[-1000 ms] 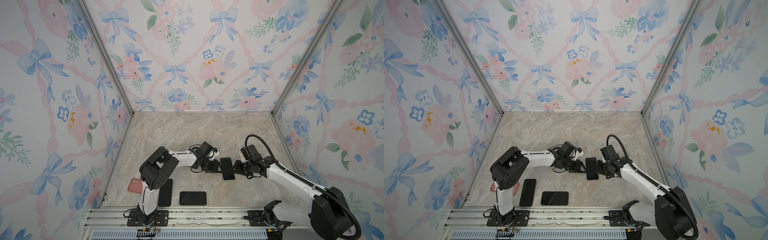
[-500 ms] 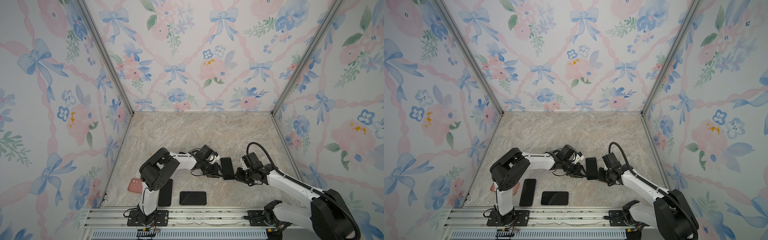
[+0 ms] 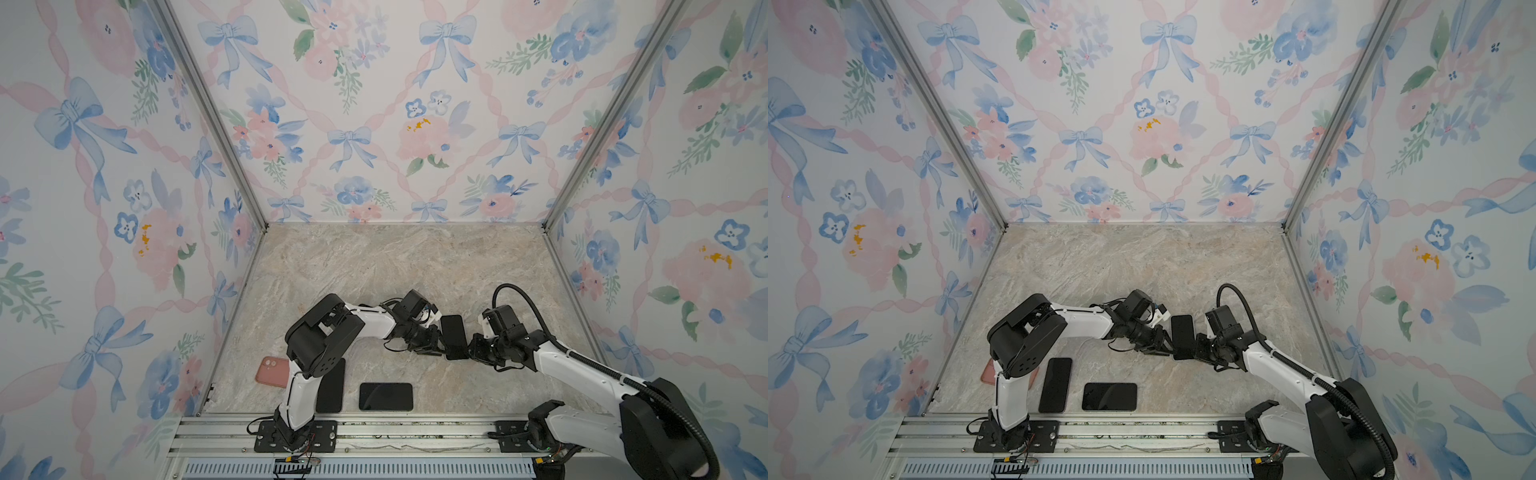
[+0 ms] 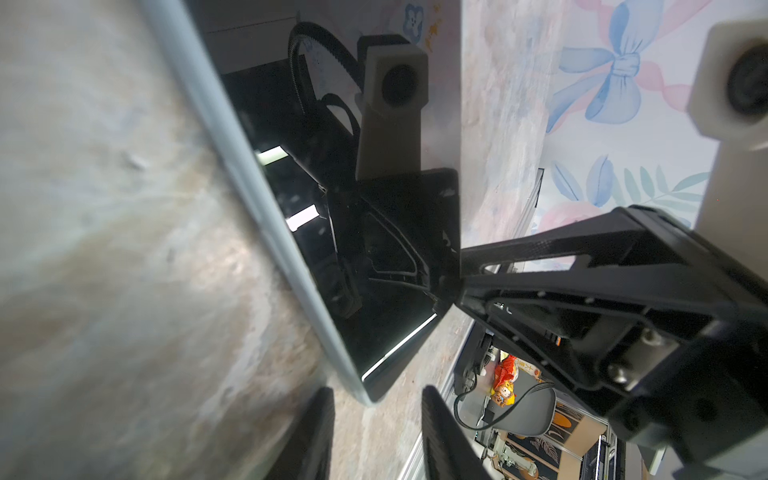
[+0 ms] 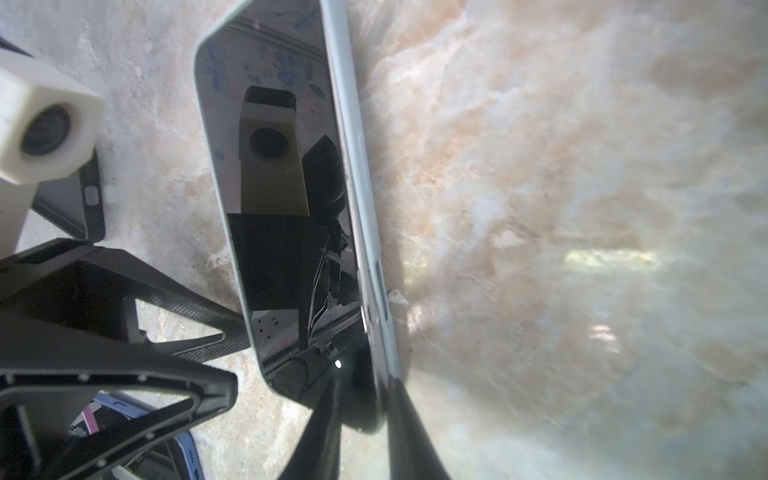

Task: Put the phone into the phone case

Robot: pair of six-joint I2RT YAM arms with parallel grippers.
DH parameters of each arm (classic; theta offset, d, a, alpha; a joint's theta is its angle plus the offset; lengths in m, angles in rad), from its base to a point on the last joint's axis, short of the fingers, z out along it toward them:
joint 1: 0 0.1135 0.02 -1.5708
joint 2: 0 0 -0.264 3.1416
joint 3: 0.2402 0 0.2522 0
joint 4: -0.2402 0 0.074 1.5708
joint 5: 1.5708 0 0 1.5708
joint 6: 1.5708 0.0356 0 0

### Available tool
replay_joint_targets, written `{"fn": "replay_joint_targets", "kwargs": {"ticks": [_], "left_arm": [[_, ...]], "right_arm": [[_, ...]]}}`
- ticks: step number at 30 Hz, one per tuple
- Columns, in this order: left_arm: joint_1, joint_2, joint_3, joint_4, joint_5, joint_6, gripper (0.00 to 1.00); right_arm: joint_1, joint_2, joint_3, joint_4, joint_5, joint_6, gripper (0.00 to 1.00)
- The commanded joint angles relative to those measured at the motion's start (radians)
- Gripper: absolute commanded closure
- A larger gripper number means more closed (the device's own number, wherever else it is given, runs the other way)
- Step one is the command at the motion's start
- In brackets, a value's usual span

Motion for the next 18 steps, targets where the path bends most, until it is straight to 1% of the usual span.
{"fn": "replay_joint_targets", "kwargs": {"ticks": [1, 5, 8, 13, 18], "left_arm": [[0.000, 0.022, 0.018, -0.002, 0.009, 0.012, 0.64], [-0.001, 0.024, 0.019, -0.003, 0.010, 0.014, 0.65], [0.000, 0.027, 0.019, -0.001, 0.009, 0.015, 0.66], [-0.003, 0.030, 0.022, 0.005, 0.014, 0.017, 0.67], [-0.004, 0.030, 0.020, 0.014, 0.017, 0.014, 0.68]], "right_arm": [[0.017, 0.004, -0.013, 0.023, -0.032, 0.017, 0.78], [0.041, 0.006, -0.013, 0.032, -0.025, 0.029, 0.83], [0.060, 0.010, -0.018, 0.041, -0.018, 0.037, 0.84], [0.106, 0.058, -0.016, 0.078, -0.019, 0.059, 0.86], [0.128, 0.091, -0.019, 0.099, -0.013, 0.071, 0.88]]}}
